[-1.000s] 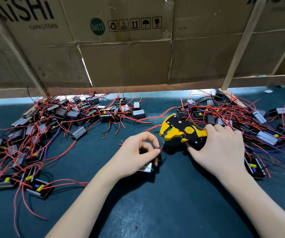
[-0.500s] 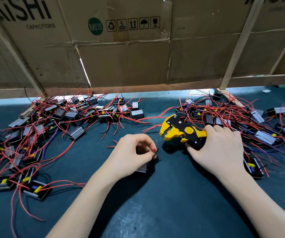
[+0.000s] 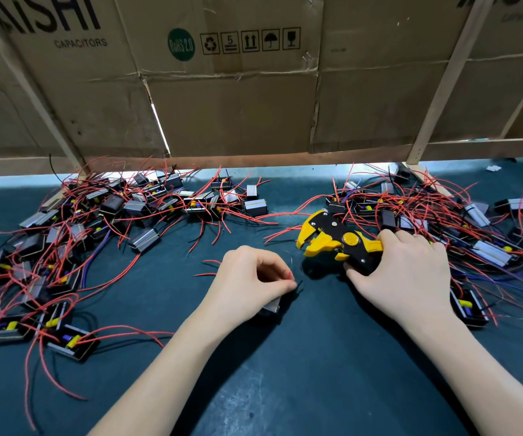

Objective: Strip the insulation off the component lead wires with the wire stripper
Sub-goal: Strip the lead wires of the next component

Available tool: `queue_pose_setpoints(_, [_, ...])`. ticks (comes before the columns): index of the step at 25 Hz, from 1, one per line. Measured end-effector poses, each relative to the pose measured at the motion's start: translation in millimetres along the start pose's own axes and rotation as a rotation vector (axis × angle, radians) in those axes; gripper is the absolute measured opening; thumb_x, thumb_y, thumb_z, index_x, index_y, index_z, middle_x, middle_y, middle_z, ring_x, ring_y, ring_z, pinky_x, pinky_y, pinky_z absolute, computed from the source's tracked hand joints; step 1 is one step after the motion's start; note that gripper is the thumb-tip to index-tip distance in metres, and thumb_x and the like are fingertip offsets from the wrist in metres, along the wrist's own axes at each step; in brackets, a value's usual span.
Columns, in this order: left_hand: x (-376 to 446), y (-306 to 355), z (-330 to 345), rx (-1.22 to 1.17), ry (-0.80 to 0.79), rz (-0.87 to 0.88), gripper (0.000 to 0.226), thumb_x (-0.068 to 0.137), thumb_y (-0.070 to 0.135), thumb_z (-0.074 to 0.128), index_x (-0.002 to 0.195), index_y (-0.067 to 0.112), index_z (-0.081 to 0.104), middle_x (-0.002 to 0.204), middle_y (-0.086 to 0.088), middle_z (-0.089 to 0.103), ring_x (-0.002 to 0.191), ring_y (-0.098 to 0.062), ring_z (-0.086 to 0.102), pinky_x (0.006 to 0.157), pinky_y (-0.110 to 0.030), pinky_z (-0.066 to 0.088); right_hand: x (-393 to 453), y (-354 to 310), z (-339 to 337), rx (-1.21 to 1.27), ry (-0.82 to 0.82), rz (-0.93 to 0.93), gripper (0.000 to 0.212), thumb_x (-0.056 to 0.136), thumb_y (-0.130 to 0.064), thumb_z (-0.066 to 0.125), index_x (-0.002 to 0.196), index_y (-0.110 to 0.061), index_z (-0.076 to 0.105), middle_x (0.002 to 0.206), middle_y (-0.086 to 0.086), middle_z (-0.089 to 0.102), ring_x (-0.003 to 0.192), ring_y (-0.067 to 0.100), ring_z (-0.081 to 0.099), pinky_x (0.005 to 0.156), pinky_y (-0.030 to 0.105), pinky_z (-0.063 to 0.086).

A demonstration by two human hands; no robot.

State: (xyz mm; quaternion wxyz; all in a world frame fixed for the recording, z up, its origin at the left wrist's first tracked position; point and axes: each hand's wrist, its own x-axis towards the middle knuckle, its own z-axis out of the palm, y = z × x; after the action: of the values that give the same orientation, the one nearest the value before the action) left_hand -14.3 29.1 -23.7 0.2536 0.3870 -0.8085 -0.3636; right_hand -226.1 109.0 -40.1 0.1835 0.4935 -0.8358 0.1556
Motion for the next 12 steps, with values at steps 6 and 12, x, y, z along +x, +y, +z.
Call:
queue_pose_setpoints(6, [2.0,-1.6,-3.9,-0.291,-0.123,-0.011,0.013,0.088,0.03,0.071,0.085,0.023,0.081,0.055,0.009,0.058,0.053,-0.007,0.042,0.054,-0.018,0.035,-3.7,-5.7,-0.4,0.001,0.015,-0.013,0.055,0.06,-0.053,0.08,0.081,-0.006,0.061,0.081,0.014,0.064,0.082,0.037,0.06,0.076,0.042,0.037])
queue_pose_setpoints(12, [3.7,-3.5,-4.4,-0.259,-0.262,-0.056,0.019,0.096,0.024,0.061,0.094,0.023,0.08,0.064,0.01,0.064,0.056,-0.013,0.054,0.053,-0.024,0.045,-5.9,-11.9,2.1,-0.011,-0.006,-0.05,0.053,0.063,-0.055,0.075,0.086,-0.009,0.062,0.084,0.011,0.063,0.083,0.034,0.057,0.077,0.041,0.033])
